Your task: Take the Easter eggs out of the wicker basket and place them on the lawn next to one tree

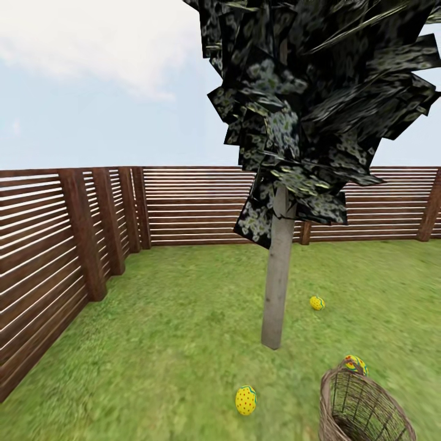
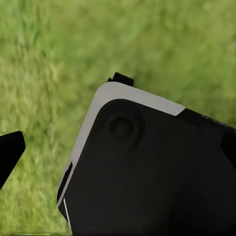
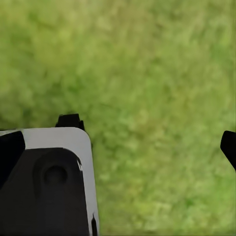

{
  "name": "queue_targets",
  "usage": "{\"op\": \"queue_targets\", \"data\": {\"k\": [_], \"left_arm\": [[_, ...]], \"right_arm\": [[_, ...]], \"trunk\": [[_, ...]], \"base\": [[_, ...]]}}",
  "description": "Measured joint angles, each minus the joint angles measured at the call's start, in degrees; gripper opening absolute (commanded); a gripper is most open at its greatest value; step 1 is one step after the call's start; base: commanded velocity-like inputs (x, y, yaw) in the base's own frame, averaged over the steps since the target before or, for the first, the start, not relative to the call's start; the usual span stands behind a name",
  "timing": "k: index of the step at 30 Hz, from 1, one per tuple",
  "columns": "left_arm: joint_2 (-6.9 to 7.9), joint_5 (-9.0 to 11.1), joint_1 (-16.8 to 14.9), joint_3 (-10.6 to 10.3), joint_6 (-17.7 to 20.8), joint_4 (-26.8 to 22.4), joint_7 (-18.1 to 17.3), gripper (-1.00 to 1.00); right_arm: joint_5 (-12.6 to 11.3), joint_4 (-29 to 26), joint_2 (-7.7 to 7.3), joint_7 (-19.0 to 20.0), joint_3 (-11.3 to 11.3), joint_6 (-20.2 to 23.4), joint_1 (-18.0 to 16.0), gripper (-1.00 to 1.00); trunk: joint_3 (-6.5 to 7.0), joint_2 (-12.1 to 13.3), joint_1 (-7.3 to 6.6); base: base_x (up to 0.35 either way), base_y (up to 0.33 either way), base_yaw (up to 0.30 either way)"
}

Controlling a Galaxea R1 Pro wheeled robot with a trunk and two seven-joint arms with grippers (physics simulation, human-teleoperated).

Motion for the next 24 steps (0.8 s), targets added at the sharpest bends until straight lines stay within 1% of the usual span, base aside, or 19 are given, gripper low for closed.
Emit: {"op": "queue_targets", "data": {"k": [5, 7, 10, 13, 18, 24], "left_arm": [[0.05, -0.6, 1.1, 0.0, -0.1, 0.0, 0.0, 1.00], [0.10, -0.7, 1.2, 0.0, -0.1, 0.0, 0.0, 1.00], [0.13, -0.7, 1.4, 0.0, -0.1, 0.0, 0.0, 1.00], [0.18, -0.7, 1.7, 0.0, -0.1, 0.0, 0.0, 1.00], [0.42, -0.7, 3.4, 0.0, -0.1, 0.0, 0.0, 1.00], [0.36, -0.7, 4.7, 0.0, -0.1, -0.1, 0.0, 1.00]], "right_arm": [[0.0, 0.0, 0.05, 0.0, 0.0, -0.1, 1.4, 1.00], [0.0, 0.0, 0.08, 0.0, 0.0, -0.2, 2.7, 1.00], [0.0, 0.0, 0.14, 0.0, 0.0, -1.6, 4.3, 1.00], [0.0, -0.1, 1.00, 0.0, 0.0, -2.8, 6.1, 1.00], [0.1, -0.1, 1.81, 0.0, 0.0, -3.1, 7.8, 1.00], [0.0, -0.1, 2.09, 0.0, 0.0, -4.0, 8.9, 1.00]], "trunk": [[0.90, 2.0, -1.10], [1.26, 2.8, -1.54], [1.80, 4.0, -2.20], [2.34, 5.2, -2.86], [3.24, 7.2, -3.96], [4.32, 9.6, -5.28]], "base": [[0.000, 0.000, 0.000], [0.000, 0.000, 0.000], [0.000, 0.000, 0.000], [0.000, 0.000, 0.000], [0.000, 0.000, 0.000], [0.000, 0.000, 0.000]]}}
